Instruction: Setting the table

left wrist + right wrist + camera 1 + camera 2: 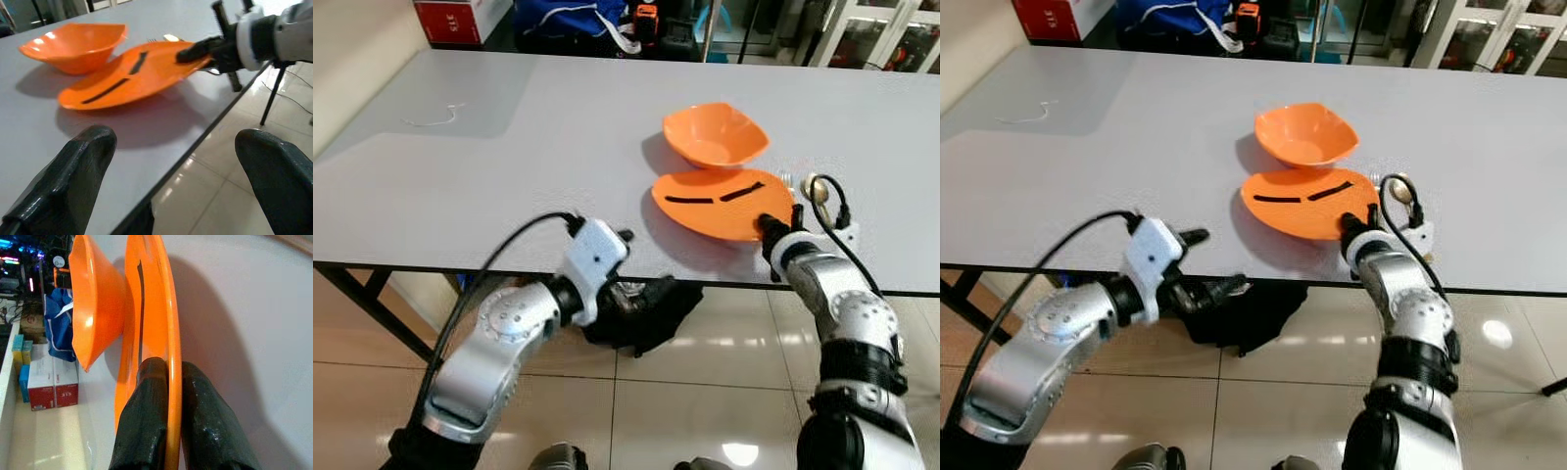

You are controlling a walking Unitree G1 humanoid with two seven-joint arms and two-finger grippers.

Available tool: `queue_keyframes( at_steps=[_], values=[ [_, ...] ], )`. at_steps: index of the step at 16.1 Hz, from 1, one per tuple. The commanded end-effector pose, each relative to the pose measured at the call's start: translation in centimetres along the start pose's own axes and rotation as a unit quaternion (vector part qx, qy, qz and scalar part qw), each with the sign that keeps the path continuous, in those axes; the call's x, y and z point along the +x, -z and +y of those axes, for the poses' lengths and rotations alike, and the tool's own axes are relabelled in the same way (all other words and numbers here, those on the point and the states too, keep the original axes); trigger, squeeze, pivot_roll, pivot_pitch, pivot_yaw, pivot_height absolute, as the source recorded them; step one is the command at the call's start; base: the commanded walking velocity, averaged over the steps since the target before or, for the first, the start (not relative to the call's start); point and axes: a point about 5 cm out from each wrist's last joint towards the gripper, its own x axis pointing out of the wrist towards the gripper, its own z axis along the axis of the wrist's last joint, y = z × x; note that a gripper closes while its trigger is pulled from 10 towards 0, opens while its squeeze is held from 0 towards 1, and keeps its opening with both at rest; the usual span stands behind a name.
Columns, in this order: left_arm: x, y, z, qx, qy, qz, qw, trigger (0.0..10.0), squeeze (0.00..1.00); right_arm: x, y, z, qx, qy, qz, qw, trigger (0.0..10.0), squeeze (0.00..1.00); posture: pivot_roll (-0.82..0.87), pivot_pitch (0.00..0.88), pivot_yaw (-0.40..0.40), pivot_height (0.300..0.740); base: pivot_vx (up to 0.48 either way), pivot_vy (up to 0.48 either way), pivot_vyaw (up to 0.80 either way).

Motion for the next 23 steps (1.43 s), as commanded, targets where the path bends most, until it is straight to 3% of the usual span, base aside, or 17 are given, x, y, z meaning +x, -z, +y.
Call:
queue_keyframes(
  at_steps=[1,5,6,7,8,11,14,21,23],
  values=[
    [-0.1,-0.4,-0.3,0.005,0.007,-0.005,1.0,10.0,0.0,0.3,-0.3,0.8,-0.004,-0.021,-0.007,1.0,10.0,0.0,0.0,0.102,-0.01,0.74,0.0,0.0,0.0],
    [-0.2,-0.6,0.0,0.008,0.003,-0.001,1.0,10.0,0.0,1.6,-0.1,0.2,0.001,-0.015,-0.009,1.0,10.0,0.0,0.0,0.107,-0.012,0.74,0.0,0.0,0.0],
    [-0.2,-0.5,0.0,0.008,0.003,-0.001,1.0,10.0,0.0,1.7,-0.3,0.2,0.005,-0.019,-0.014,1.0,10.0,0.8,0.01,0.111,-0.013,0.74,0.0,0.0,0.0],
    [-0.3,-0.5,0.0,0.008,0.003,0.0,1.0,10.0,0.0,1.7,-0.3,0.2,0.004,-0.019,-0.015,1.0,10.0,0.8,0.01,0.111,-0.013,0.74,0.0,0.0,0.0],
    [-0.3,-0.5,-0.1,0.006,0.003,0.001,1.0,10.0,0.0,2.0,-0.5,0.2,-0.009,-0.018,-0.014,1.0,10.0,1.0,0.01,0.109,-0.013,0.74,0.0,0.0,0.0],
    [-0.3,-0.5,-0.2,0.005,0.004,0.0,1.0,10.0,0.0,2.1,-0.6,0.0,-0.024,-0.013,-0.007,1.0,10.0,1.0,0.0,0.104,-0.013,0.74,0.0,0.0,0.0],
    [-0.3,-0.5,-0.4,0.005,0.006,0.0,1.0,10.0,0.0,2.1,-0.4,-0.5,-0.079,0.007,0.012,0.997,10.0,1.0,0.0,0.106,-0.014,0.74,0.0,0.0,0.0],
    [-0.8,0.1,-1.6,-0.011,0.011,0.008,1.0,10.0,0.0,1.8,0.7,-1.0,-0.125,0.01,0.057,0.991,10.0,1.0,-0.01,0.141,-0.033,0.74,0.0,0.0,0.0],
    [-0.1,-0.4,-1.4,-0.013,0.006,-0.003,1.0,10.0,0.0,1.7,1.2,-0.8,-0.146,0.01,0.074,0.987,10.0,1.0,-0.02,0.122,-0.045,0.74,0.0,0.0,0.0]
  ],
)
